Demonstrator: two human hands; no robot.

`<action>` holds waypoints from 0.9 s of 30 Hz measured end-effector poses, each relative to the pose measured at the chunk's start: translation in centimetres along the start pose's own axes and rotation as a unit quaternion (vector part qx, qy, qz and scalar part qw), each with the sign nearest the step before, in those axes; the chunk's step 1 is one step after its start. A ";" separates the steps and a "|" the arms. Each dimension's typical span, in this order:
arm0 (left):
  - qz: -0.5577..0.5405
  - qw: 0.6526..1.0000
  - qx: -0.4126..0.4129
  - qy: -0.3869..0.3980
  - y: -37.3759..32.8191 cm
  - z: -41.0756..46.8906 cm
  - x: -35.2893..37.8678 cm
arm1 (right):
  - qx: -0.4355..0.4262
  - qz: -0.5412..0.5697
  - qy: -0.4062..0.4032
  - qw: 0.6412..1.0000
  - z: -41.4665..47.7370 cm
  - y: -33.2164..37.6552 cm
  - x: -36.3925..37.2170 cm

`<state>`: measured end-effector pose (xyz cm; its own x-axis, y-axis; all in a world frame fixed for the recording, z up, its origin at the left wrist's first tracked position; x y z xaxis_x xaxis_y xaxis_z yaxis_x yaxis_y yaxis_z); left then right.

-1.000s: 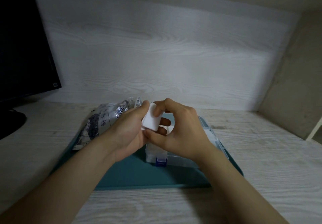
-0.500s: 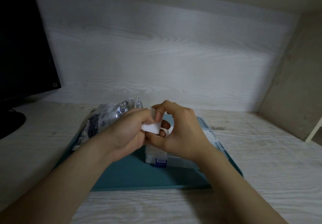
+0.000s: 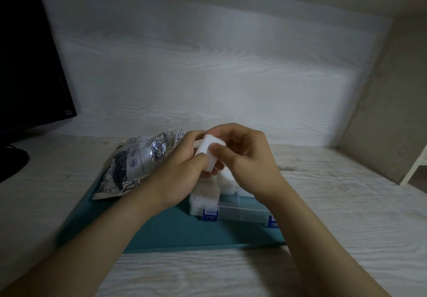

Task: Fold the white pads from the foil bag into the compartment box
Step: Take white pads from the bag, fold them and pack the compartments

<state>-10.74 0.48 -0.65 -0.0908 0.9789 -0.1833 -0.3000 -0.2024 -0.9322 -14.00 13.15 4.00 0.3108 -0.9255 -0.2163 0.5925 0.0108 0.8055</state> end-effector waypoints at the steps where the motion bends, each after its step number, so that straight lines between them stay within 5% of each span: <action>1: 0.043 0.999 0.022 -0.016 -0.2 -0.1 -0.3 | 0.019 0.023 -0.028 0.999 0.1 -0.3 -0.8; 5: 0.246 0.955 0.150 -0.070 -2.6 -0.9 -0.8 | 0.109 -0.028 -0.119 0.986 0.0 -2.9 -4.0; 11: 0.404 0.898 0.174 0.021 -2.4 -1.5 1.5 | 0.198 -0.152 -0.032 0.968 -0.8 -4.2 -3.6; 20: 0.358 0.918 0.167 -0.045 -3.1 -1.2 -0.7 | 0.232 -0.068 0.063 0.968 -2.1 -4.0 0.1; 27: 0.375 0.913 0.154 -0.035 -2.9 -1.2 -0.8 | 0.182 -0.151 0.069 0.969 -2.1 -4.0 1.1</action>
<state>-8.61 0.33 1.82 -0.4373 0.5592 -0.7043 -0.3813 -0.8246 -0.4179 -14.52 12.91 -0.61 0.2750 -0.8058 -0.5244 0.3778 -0.4110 0.8297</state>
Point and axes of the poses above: each hand's wrist, its own z-axis towards the middle knuckle, its own x-axis out of the palm, y = z × x, the point moved 10 cm from there along z, towards the middle knuckle, and after that the axes turned 1 degree about z, right-handed, at the moved point
